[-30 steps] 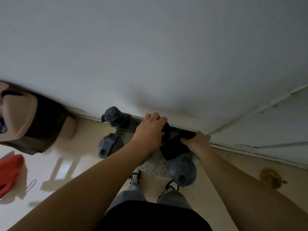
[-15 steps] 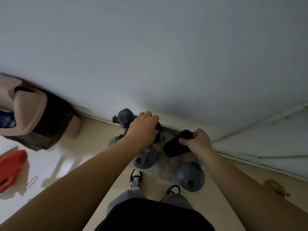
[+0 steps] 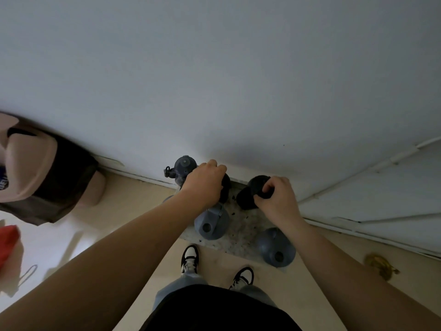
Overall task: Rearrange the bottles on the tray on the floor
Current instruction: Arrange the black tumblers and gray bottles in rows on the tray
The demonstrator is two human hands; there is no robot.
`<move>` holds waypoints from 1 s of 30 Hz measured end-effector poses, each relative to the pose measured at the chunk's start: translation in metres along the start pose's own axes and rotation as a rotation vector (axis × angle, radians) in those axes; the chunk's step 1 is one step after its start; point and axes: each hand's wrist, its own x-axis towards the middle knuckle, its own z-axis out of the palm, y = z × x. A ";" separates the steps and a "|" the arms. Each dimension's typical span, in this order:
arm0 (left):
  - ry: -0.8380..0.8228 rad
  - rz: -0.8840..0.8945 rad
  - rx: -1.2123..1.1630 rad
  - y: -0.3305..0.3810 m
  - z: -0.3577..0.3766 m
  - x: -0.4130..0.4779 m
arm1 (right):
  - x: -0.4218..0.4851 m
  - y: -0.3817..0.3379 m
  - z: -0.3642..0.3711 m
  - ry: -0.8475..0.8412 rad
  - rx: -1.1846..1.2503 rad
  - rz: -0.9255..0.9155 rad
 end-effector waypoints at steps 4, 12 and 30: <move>0.020 -0.022 0.053 -0.001 0.002 0.001 | -0.004 -0.008 -0.005 0.053 0.026 -0.037; 0.013 -0.033 0.034 0.005 -0.006 -0.003 | -0.017 -0.013 -0.027 0.113 0.075 -0.084; -0.183 0.412 0.028 0.138 0.092 -0.071 | -0.055 0.051 -0.108 0.276 0.189 -0.070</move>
